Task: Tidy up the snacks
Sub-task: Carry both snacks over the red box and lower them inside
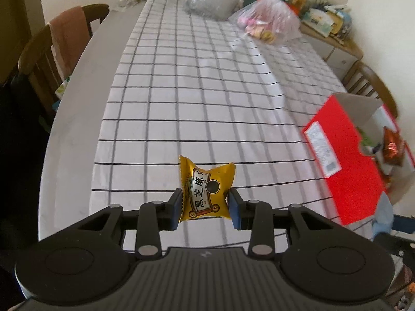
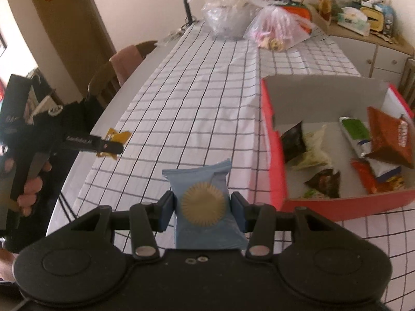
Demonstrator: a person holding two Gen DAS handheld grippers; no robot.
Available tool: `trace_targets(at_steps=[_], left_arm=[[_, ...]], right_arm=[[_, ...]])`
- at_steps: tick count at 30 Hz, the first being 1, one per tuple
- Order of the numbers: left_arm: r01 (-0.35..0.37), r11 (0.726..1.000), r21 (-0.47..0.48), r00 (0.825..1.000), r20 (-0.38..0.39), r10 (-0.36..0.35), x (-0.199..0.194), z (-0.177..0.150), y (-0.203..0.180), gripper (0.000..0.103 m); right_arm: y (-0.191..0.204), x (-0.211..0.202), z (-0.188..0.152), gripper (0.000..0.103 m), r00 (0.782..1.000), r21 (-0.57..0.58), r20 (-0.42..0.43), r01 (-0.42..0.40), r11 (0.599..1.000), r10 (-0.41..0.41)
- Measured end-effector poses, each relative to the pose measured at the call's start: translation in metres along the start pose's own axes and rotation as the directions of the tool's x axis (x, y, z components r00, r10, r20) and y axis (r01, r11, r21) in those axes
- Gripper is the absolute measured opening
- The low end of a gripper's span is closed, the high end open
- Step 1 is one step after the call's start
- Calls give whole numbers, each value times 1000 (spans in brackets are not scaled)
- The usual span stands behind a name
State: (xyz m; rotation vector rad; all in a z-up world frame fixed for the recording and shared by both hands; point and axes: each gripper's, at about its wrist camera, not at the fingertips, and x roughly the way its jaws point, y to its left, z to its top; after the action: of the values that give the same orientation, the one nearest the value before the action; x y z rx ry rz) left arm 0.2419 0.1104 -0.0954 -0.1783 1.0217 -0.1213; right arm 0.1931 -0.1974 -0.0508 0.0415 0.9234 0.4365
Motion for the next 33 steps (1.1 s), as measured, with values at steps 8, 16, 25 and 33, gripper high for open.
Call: trace_targets(at_steps=[8, 16, 25, 33], left_arm=[[51, 997, 50, 998, 42, -53, -27, 4, -54, 36], [78, 991, 106, 995, 52, -84, -33, 9, -119, 36], [92, 985, 144, 994, 44, -99, -20, 15, -193, 36], [76, 986, 151, 997, 18, -79, 3, 23, -242, 36]], right_arm=[[-33, -30, 9, 46, 995, 44, 90, 34, 998, -38], [-80, -50, 14, 46, 989, 76, 135, 55, 996, -65], [-134, -60, 24, 46, 984, 83, 156, 73, 994, -85], [-183, -51, 34, 46, 983, 91, 142, 101, 991, -113]])
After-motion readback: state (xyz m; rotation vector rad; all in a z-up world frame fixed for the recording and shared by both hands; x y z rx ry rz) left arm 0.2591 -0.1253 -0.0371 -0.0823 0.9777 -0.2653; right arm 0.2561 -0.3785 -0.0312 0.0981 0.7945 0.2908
